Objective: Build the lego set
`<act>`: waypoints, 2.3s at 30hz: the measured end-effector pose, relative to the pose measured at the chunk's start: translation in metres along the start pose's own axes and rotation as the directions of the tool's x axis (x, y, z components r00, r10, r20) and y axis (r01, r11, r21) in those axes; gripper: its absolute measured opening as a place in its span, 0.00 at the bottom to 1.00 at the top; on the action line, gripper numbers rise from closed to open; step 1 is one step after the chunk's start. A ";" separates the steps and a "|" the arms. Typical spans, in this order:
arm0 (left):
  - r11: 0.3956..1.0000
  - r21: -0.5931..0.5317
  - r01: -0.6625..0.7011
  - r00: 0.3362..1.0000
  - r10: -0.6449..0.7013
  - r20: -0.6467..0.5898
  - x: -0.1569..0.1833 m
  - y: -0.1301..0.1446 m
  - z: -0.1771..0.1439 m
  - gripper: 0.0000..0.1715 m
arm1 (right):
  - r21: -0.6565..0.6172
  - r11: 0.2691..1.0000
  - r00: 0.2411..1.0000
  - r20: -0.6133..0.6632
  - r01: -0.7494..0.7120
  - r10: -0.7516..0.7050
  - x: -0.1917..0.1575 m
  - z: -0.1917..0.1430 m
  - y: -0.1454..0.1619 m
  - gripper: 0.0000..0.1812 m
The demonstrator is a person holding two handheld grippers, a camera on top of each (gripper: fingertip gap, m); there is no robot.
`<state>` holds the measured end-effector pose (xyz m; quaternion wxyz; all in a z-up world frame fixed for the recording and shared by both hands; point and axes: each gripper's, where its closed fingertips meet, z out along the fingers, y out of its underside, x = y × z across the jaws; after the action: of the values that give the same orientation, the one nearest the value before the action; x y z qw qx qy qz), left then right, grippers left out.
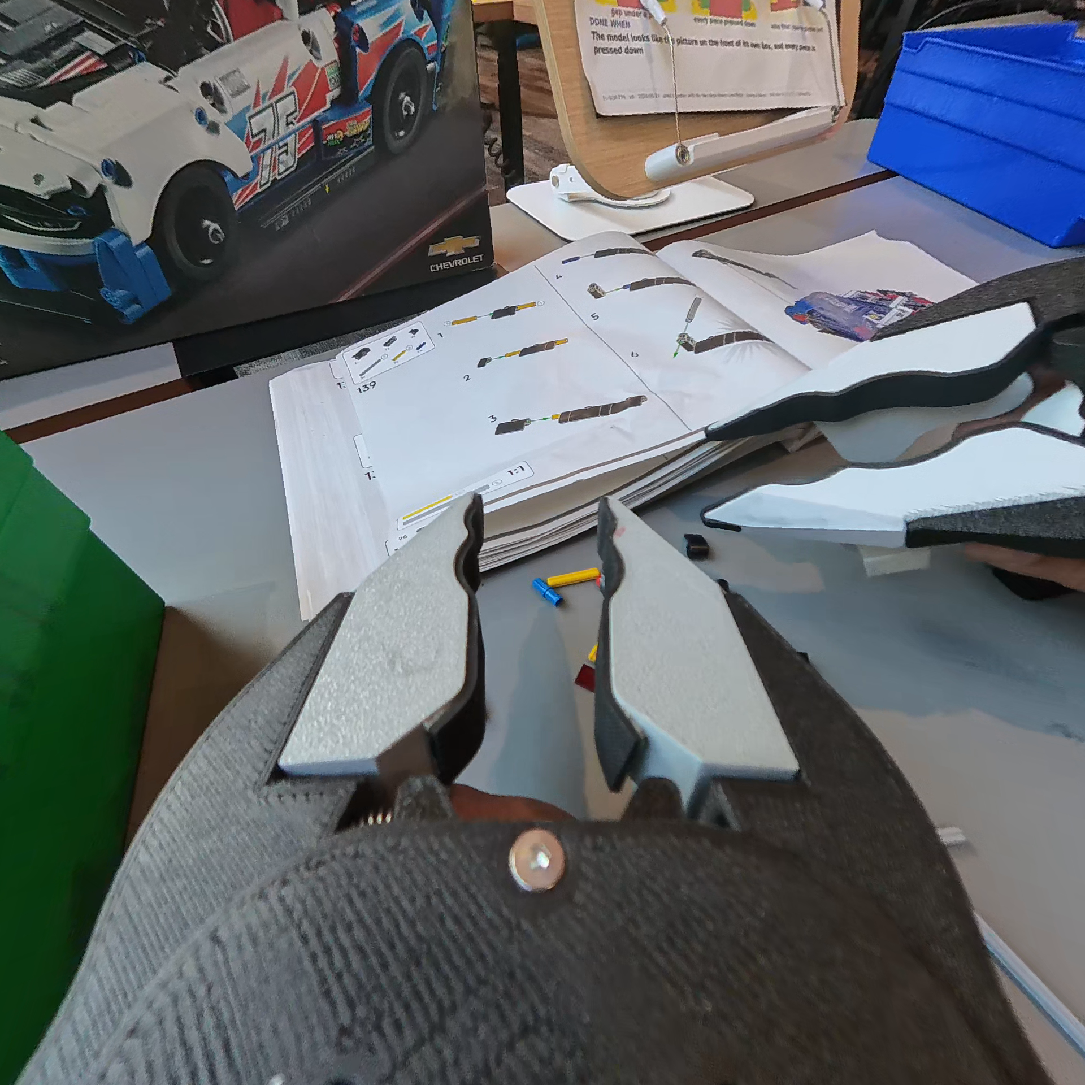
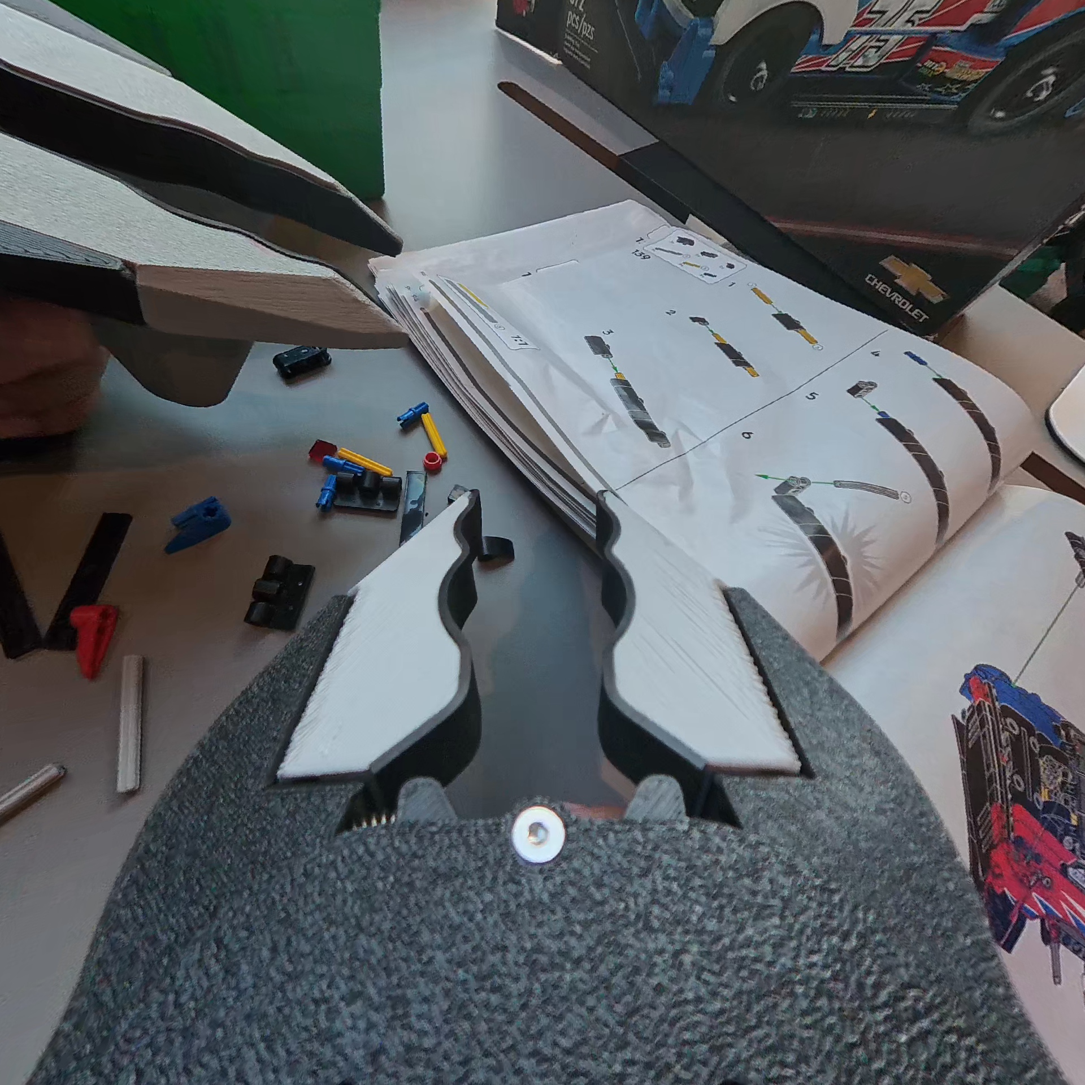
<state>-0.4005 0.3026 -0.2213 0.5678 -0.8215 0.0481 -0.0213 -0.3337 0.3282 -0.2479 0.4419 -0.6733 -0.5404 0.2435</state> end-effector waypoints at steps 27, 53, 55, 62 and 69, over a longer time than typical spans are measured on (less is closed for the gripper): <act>0.981 -0.014 0.195 0.968 -0.190 0.161 -0.043 0.008 -0.003 0.22 | -0.032 0.999 0.978 0.207 0.001 0.006 -0.030 0.002 -0.002 0.07; 0.964 -0.023 0.264 0.941 -0.252 0.226 -0.057 0.014 -0.002 0.06 | -0.268 0.932 0.919 0.371 0.242 -0.132 -0.054 0.058 -0.003 0.05; 0.964 -0.025 0.266 0.941 -0.254 0.223 -0.056 0.014 -0.002 0.06 | -0.274 0.933 0.918 0.379 0.232 -0.117 -0.056 0.058 -0.002 0.01; 0.963 -0.027 0.270 0.941 -0.258 0.222 -0.057 0.014 -0.002 0.08 | -0.222 0.958 0.934 0.345 0.180 -0.096 -0.053 0.046 -0.006 0.01; 0.962 -0.034 0.272 0.941 -0.258 0.219 -0.057 0.015 -0.001 0.11 | -0.143 0.987 0.963 0.267 0.074 -0.034 -0.035 0.005 -0.011 0.01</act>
<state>-0.4577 0.3022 -0.2339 0.5351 -0.8357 -0.1231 -0.0081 -0.3538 0.2971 -0.2460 0.3203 -0.6516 -0.6295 0.2769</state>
